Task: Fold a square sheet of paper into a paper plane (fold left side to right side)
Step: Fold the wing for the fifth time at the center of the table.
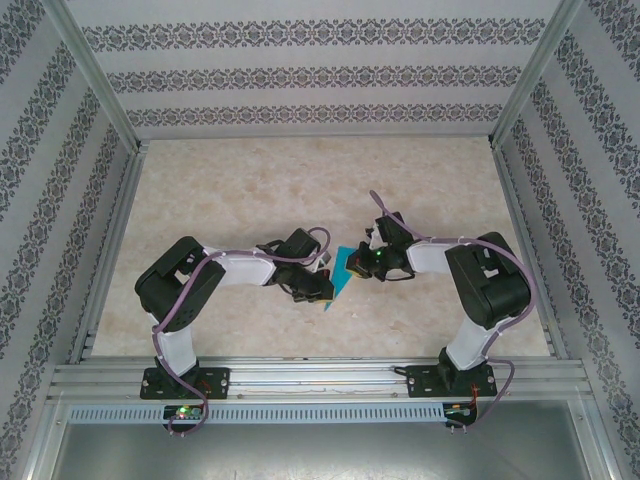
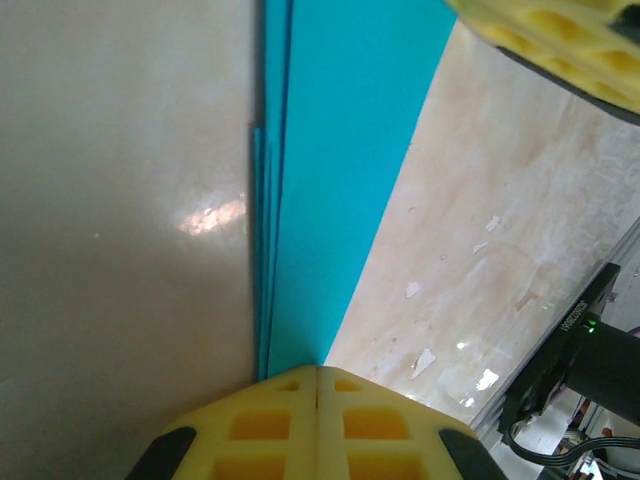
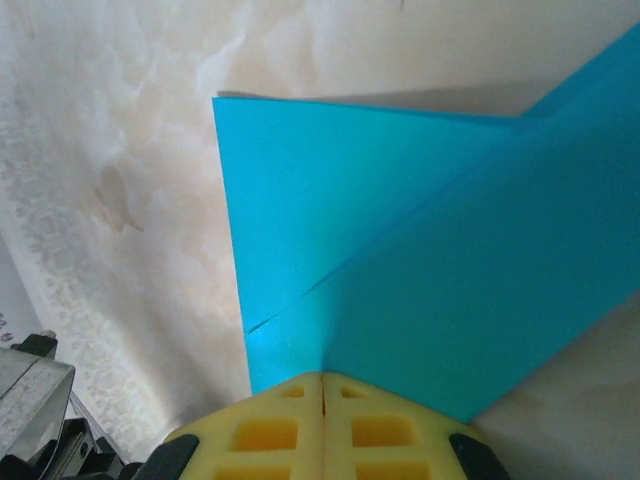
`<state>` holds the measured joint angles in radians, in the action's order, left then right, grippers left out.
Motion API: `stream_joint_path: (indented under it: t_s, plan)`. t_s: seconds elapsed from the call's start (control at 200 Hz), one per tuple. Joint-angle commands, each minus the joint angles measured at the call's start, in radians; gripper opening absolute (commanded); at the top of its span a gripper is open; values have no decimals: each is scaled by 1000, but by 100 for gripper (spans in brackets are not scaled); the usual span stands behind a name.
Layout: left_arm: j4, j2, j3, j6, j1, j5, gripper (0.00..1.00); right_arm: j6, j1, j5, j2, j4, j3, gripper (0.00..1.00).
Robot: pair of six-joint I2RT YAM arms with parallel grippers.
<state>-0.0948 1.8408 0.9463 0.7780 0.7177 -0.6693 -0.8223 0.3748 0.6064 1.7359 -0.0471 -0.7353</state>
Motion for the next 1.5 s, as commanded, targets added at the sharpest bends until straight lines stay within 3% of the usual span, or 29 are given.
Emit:
stream_joint_path:
  t_s: [0.0,0.23,0.545,1.004,1.494]
  plan:
    - [-84,-28,72,-23,-11,2,0,25,-7,-27,48,30,25,0]
    - [-108,14,178,-42,-11,-29,0,19,-7,-16,45,23,40,0]
    - [-105,97,201,-62,-11,-30,0,17,-8,-9,40,33,38,0]
    - [-80,119,81,-73,-10,-23,0,32,-8,-23,69,54,33,0]
    - [-132,-2,-84,-169,8,-11,0,65,-39,-26,78,96,28,0]
